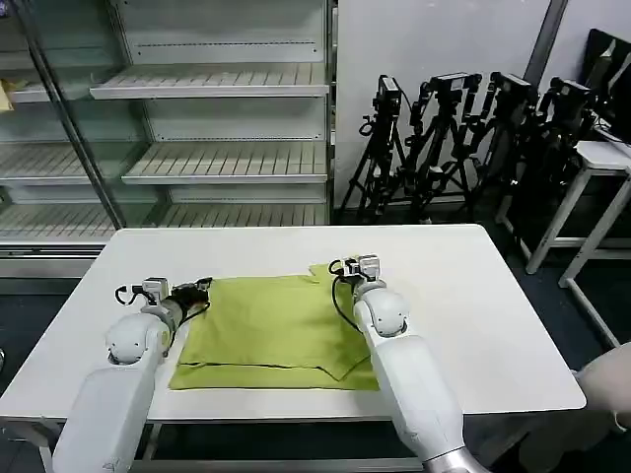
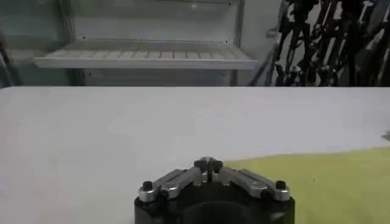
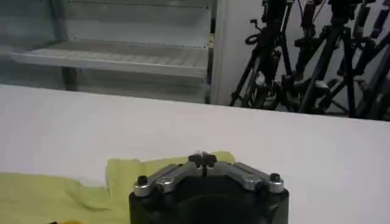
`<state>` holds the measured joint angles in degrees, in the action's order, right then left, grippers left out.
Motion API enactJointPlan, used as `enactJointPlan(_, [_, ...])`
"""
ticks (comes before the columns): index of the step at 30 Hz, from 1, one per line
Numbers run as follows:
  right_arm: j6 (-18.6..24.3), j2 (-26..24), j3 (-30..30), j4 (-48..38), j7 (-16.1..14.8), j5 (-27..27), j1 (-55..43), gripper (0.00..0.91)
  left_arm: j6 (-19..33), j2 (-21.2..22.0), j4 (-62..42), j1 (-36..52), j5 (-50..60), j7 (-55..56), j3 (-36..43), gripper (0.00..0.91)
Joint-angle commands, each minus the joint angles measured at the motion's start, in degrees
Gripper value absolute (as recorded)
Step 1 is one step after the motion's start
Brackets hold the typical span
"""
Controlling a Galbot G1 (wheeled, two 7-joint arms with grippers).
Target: Fold and organize the clothes.
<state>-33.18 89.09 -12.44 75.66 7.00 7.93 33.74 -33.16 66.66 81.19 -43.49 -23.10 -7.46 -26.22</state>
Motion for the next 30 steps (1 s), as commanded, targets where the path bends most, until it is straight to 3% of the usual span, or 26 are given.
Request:
enactJointPlan(1, [0.05,-1.69,0.91,5.31,-0.09,-0.55,2.22,0.0,0.17,0.01,6.98,-2.47,-0.57,0.1,-0.28,0.01])
enactJointPlan(9, [0.02,-4.16,1.09,9.23,-0.07,-0.96,4.31,0.0,0.65,1.08,5.35,-2.22,-0.03,0.31,-0.32,0.01])
enactJointPlan(10, [0.01,-4.25,0.94,8.9,0.15,-0.99,4.25,0.121,0.66,1.08,5.31,-2.24,-0.04,0.29,-0.43,0.01])
enactJointPlan(11, [0.02,-4.24,0.85,8.73,0.09,-0.92,4.18,0.907,0.66,1.04,5.33,-2.27,-0.04,0.28,-0.48,0.01])
enactJointPlan(30, [-0.19,-1.05,-0.16,-4.72,2.57,2.75,-2.58,0.907,0.66,2.66,4.12,-1.53,2.02,0.23,0.12,0.01])
